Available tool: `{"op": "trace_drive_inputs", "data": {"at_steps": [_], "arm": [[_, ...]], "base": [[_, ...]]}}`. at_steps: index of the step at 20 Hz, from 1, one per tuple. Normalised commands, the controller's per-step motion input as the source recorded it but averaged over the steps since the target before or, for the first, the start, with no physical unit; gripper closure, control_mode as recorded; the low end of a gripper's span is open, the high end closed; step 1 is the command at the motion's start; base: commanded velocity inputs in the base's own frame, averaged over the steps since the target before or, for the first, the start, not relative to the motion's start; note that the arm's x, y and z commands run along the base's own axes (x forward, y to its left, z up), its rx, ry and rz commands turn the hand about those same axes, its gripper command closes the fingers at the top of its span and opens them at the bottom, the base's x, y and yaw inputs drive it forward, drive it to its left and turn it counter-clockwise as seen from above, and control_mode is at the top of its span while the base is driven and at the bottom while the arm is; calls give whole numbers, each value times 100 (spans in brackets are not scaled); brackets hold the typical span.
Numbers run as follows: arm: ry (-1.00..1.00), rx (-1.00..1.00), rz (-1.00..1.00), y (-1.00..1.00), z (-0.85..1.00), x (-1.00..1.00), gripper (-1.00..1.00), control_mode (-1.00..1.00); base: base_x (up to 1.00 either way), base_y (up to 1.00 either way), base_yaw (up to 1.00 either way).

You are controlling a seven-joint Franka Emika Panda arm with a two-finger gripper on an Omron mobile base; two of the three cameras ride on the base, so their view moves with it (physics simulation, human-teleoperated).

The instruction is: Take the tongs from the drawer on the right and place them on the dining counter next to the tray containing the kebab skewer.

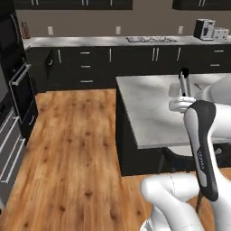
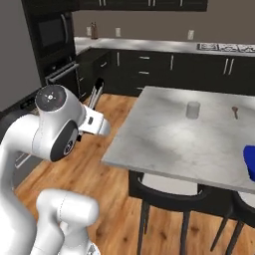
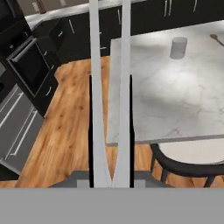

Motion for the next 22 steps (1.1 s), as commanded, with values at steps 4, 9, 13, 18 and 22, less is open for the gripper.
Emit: {"op": "trace_drive_inputs", "data": {"at_steps": [4,9,13,18,22], "arm": [[0,0,0,0,0,0,100,100],[0,0,0,0,0,0,100,100],[0,0,0,0,0,0,100,100],[0,0,0,0,0,0,100,100],[0,0,0,0,0,0,100,100]], "base": [[-58,-100,6],[-49,-100,6],[-23,-100,10],[0,-100,17],[0,-100,15]]}}
